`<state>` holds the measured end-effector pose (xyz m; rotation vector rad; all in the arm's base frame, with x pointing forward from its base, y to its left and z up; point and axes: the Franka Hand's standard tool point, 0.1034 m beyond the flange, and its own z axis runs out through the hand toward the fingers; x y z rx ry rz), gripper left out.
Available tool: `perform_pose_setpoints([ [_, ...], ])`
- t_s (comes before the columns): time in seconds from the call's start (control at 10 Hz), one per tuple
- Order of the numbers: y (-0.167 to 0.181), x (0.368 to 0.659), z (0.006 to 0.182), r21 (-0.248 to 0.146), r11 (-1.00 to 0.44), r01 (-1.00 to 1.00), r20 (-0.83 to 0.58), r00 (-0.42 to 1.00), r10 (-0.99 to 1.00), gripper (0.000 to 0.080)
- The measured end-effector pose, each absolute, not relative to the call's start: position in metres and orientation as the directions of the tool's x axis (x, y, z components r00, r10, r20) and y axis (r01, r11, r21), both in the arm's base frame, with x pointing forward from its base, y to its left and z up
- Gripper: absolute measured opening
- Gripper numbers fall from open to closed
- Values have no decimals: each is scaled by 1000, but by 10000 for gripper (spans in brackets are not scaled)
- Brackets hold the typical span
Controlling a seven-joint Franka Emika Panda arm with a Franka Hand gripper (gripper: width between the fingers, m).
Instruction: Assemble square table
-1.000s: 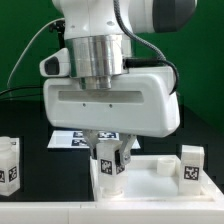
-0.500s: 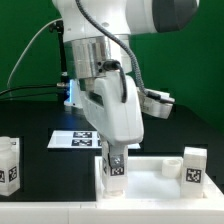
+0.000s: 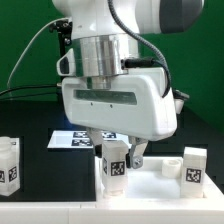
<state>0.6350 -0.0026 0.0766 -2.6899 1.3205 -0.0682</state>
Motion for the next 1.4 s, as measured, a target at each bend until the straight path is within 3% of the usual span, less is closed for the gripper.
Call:
perform_pose_setpoints([
  [0.2, -3, 635, 76, -149, -739, -657, 7, 747, -665, 647],
  [0.4, 1, 634, 78, -140, -942, -304, 44, 949, -313, 649],
  [0.7, 1, 635, 78, -124, -983, -137, 70, 987, -146, 649],
  [0.9, 4, 639, 83, -66, -988, 142, 113, 984, 134, 649],
  [1.0, 3, 639, 81, -69, -991, 113, 108, 989, 105, 622],
  [1.1, 2, 638, 81, -69, -993, 99, 106, 990, 91, 489],
  [1.2, 3, 638, 81, -73, -994, 77, 105, 992, 69, 489],
  [1.3, 3, 638, 80, -82, -997, -11, 97, 995, -19, 354],
  [1.4, -1, 639, 80, -82, -995, -62, 95, 993, -70, 292],
])
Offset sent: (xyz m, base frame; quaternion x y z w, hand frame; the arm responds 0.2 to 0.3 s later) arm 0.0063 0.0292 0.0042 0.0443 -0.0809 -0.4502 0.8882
